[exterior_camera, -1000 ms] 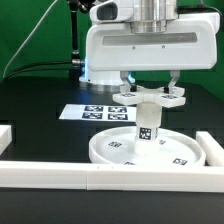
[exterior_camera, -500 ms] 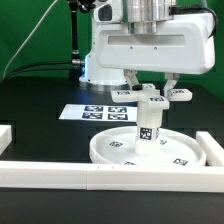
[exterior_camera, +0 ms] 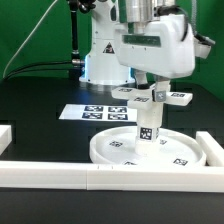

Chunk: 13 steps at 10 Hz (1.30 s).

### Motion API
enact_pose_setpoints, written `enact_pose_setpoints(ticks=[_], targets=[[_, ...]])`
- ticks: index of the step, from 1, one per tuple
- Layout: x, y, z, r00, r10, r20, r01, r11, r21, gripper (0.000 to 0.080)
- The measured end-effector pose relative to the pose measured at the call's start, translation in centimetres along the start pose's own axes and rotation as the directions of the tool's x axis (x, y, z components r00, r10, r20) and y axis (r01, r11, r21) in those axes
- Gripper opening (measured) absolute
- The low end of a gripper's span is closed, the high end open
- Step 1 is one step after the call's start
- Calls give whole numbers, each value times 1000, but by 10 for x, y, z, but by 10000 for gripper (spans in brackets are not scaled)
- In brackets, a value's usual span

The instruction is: Assemble round table

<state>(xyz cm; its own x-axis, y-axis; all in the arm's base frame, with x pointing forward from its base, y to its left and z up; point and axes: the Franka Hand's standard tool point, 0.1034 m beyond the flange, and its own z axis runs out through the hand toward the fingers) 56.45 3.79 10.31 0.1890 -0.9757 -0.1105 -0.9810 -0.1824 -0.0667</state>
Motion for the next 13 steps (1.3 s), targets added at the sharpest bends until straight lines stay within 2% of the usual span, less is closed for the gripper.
enact_pose_setpoints(ticks=[2,4,7,9,10,13], targets=[[1,0,0,981,194,6,-194,981,4,442],[0,-1,0,938,346,2,-346,938,-11,442],[3,-3,-3,914,405,19,-404,914,-27,442],[0,-3,-1,907,420,22,-419,907,-26,442],[0,-3,-2,913,408,24,-407,913,-25,610],[-6,-1,-28,935,349,60,-349,937,1,647]])
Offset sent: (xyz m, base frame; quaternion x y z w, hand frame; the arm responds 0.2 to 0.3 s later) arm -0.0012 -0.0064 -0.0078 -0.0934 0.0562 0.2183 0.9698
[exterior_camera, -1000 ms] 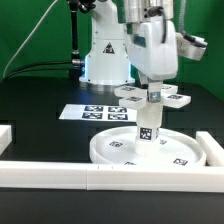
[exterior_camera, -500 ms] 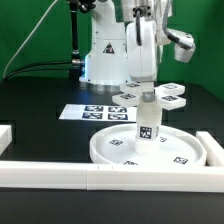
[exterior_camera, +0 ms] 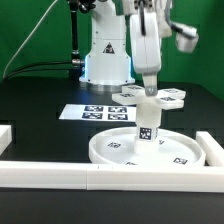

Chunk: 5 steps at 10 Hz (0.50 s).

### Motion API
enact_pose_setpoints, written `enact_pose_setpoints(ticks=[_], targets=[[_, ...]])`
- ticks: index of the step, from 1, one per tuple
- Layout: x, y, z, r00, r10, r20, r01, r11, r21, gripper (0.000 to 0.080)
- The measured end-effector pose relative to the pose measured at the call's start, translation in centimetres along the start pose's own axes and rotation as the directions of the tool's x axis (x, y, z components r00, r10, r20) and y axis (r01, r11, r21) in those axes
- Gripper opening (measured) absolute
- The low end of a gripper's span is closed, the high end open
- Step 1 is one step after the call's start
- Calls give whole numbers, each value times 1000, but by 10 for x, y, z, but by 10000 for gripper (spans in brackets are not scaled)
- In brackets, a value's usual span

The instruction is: Assemble round table

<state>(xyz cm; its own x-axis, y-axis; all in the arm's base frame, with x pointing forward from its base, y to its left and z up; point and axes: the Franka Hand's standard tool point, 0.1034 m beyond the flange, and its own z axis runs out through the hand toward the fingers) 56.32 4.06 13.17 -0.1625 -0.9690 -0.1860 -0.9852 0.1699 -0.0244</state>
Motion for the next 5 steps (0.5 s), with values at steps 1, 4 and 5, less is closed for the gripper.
enact_pose_setpoints(ticks=[1,4,5], targets=[[-3,0,-4,1000,-14,9,14,1000,7,647],[-2,1,-1,992,-128,6,128,992,2,648],[-2,1,0,973,-232,4,232,973,-6,648]])
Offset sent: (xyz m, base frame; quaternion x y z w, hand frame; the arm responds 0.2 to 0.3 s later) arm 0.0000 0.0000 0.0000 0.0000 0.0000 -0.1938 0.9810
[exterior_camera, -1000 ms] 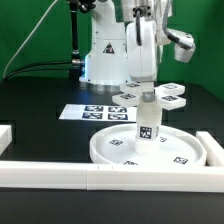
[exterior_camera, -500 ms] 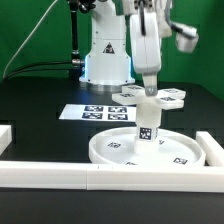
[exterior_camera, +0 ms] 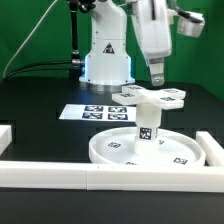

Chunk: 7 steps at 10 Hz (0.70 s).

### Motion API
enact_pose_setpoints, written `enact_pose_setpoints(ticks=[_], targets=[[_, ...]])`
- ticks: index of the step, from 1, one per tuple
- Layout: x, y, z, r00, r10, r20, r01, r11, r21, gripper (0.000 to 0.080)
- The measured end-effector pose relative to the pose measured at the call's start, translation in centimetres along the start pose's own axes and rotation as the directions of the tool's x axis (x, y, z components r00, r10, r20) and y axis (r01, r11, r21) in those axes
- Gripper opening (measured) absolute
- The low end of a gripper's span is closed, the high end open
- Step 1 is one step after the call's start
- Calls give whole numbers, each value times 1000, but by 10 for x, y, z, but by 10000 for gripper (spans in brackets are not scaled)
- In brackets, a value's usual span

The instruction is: Assemble round table

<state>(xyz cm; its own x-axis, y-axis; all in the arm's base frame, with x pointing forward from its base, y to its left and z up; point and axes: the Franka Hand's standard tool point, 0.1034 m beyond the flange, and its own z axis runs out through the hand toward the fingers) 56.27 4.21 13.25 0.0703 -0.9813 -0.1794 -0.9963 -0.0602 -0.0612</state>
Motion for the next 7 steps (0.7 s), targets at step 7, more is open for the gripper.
enact_pose_setpoints(ticks=[7], targets=[[-3,-14,-5,734,-679,15,679,734,-23,648]])
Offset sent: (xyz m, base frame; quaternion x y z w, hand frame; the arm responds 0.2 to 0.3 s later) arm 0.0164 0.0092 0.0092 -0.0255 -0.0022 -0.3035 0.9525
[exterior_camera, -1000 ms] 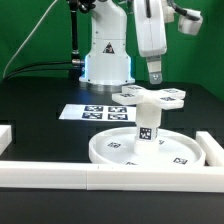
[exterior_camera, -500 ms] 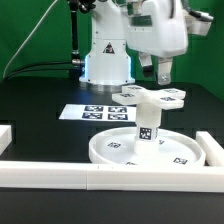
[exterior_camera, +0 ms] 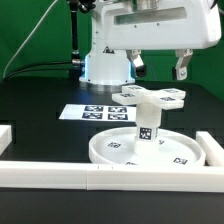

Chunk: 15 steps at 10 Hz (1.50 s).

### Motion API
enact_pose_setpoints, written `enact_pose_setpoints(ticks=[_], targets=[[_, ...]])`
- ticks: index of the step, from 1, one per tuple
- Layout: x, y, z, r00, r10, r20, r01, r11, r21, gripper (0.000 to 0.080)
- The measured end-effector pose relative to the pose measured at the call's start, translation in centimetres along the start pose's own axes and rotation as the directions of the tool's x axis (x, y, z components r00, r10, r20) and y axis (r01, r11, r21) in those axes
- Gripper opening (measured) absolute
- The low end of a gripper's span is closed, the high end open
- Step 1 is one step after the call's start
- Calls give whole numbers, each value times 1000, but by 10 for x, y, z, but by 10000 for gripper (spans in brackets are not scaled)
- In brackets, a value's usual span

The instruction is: Assemble round table

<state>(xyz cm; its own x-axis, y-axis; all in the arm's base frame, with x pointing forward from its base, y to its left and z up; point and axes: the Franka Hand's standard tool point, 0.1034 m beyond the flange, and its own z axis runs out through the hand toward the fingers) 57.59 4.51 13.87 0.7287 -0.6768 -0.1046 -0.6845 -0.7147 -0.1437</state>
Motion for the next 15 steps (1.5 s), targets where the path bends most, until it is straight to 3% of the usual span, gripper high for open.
enact_pose_setpoints(ticks=[1,2,5,9,10,11,12,15], targets=[[0,0,0,997,-82,-1,82,997,-5,648],[0,2,1,972,-237,-5,236,971,-34,648],[0,-1,-1,837,-547,1,546,836,-62,648],[3,2,-1,703,-711,15,710,701,-62,648],[3,2,-1,645,-764,22,763,643,-68,648],[2,1,-1,497,-866,47,865,491,-99,648],[-2,-2,1,404,-912,68,912,396,-110,648],[-6,-4,3,255,-963,91,964,245,-101,648]])
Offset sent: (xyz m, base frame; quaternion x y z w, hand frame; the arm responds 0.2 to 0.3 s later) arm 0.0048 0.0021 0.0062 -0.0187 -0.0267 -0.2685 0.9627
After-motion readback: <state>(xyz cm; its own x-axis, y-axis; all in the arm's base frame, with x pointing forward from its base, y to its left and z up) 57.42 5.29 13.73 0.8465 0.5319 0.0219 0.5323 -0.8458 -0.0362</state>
